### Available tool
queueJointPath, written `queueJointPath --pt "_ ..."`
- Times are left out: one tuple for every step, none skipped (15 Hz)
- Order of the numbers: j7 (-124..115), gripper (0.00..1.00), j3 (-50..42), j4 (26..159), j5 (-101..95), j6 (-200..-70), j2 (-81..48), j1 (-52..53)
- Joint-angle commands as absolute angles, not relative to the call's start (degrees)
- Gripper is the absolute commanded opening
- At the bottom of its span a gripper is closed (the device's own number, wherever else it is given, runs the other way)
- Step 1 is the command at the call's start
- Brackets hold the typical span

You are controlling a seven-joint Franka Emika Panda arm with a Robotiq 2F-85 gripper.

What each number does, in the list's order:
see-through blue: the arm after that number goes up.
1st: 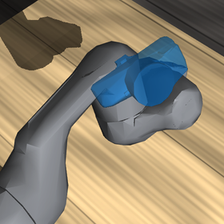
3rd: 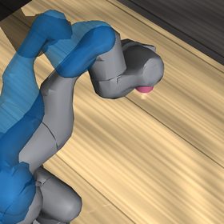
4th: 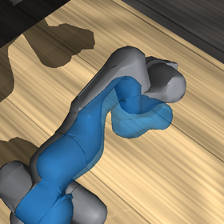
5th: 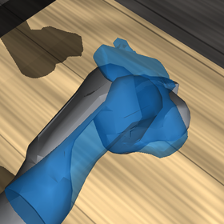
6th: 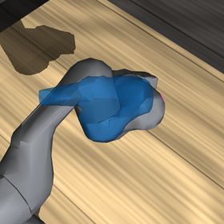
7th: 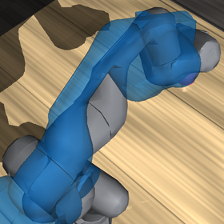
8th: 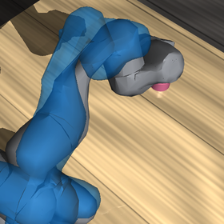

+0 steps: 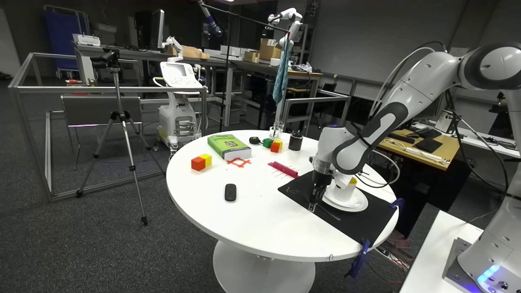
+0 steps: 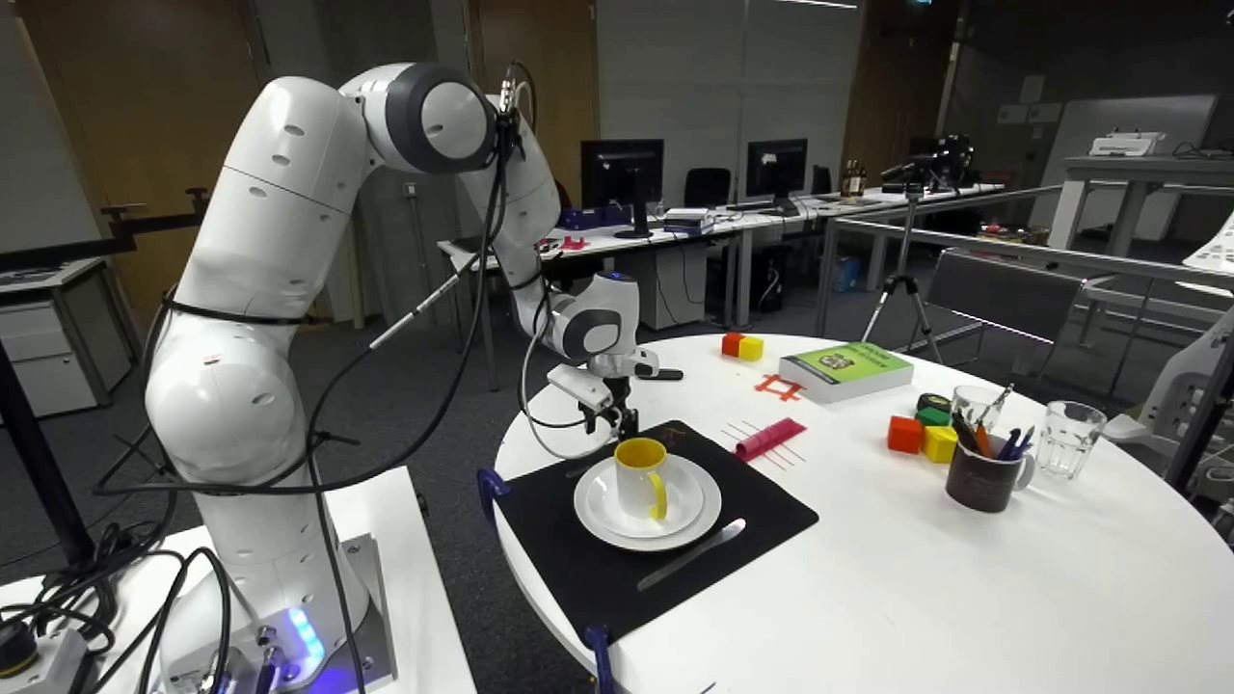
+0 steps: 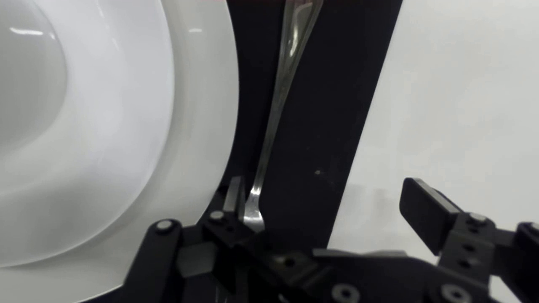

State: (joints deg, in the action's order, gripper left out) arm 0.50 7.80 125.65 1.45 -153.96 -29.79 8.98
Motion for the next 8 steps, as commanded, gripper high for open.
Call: queueJointPath --pt "0.0 1.00 8.3 124.3 2.4 -151.3 -30.6 8.3" --pt "0.0 1.00 8.3 124.0 2.5 -150.6 -30.8 8.3" --pt "-0.2 1.00 8.3 123.7 2.7 -149.7 -31.1 8.3" --pt "-0.4 1.00 8.2 123.4 2.7 -148.8 -31.3 8.4" --pt "-0.3 1.00 8.2 123.0 2.9 -148.2 -31.7 8.3" --pt "-0.4 1.00 8.1 122.6 2.9 -147.3 -32.0 8.4" --pt "-0.3 1.00 8.1 122.4 3.0 -146.8 -32.1 8.4" --pt "-0.3 1.00 8.2 122.1 3.2 -146.2 -32.3 8.4"
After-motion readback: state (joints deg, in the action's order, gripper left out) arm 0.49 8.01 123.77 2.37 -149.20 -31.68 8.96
